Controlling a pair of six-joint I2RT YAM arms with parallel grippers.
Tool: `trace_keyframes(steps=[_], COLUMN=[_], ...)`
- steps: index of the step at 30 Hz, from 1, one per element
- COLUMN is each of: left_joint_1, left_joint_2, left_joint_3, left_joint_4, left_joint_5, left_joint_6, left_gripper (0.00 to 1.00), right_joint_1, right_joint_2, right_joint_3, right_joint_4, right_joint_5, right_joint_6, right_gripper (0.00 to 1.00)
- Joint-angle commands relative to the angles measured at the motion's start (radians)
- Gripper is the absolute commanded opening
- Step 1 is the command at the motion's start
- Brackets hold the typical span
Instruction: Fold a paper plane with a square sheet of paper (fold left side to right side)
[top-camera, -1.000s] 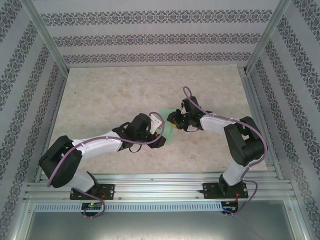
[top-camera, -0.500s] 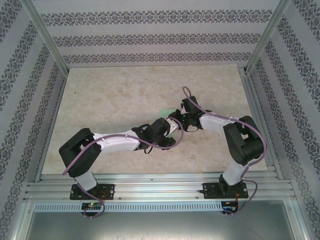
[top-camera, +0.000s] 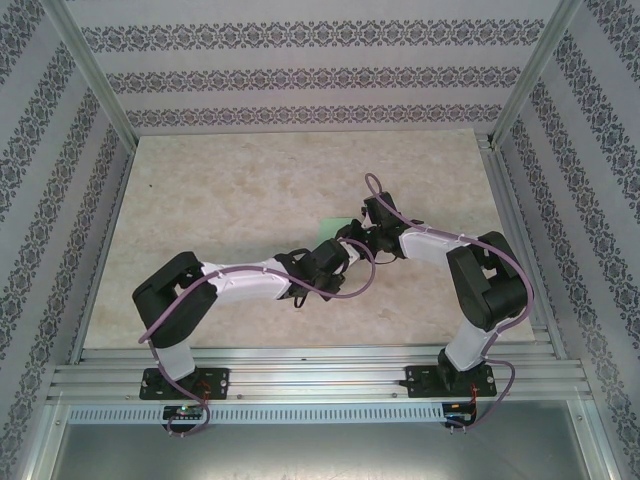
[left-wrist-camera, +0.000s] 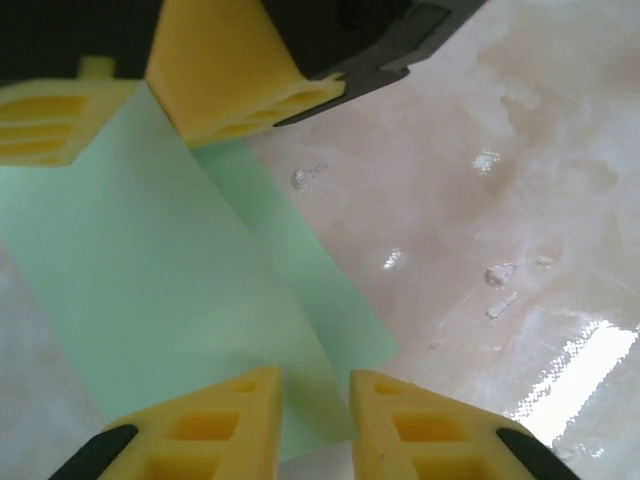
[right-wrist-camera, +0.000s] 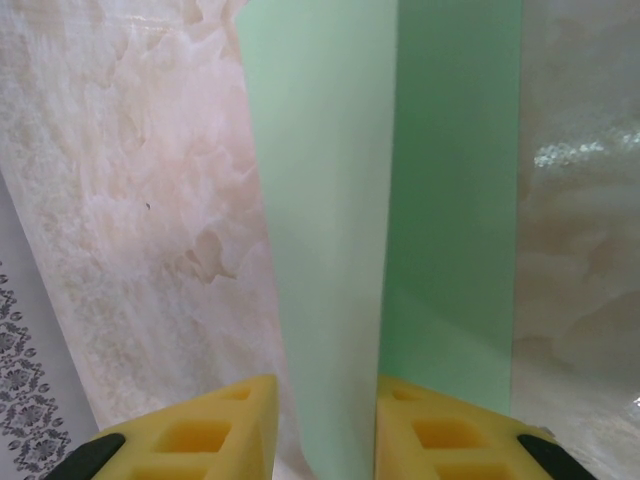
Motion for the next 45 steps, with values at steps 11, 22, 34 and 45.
trace_keyframes(steps=[11,22,34,45], left_joint_1=[0.053,0.166,0.279,0.336], left_joint_2=[-0.064,-0.068,-0.053,-0.009], left_joint_3=[0.008,-0.025,-0.031,0.002], left_joint_4=[-0.031,0.02,0.02,-0.007], left_joint_5=[0.206,0.42,0.567,0.593], left_joint_6=[0.023,0.01,0.038,0.071], left_gripper=[0.0,0.0,0.0,0.0], right_joint_1=[-0.01,-0.058,-0.006,0.101], right_joint_2=[-0.028,-0.218,-0.325,-0.217], right_joint_3=[0.005,-0.157,-0.351,-0.377], right_joint_4=[-0.015,0.032,0.122,0.275], right_joint_5=[-0.005,0.029,0.016,0.029], right_joint_6=[-0.068,-0.104,-0.107,-0.011], right_gripper=[0.31,0.5,0.33,0.12])
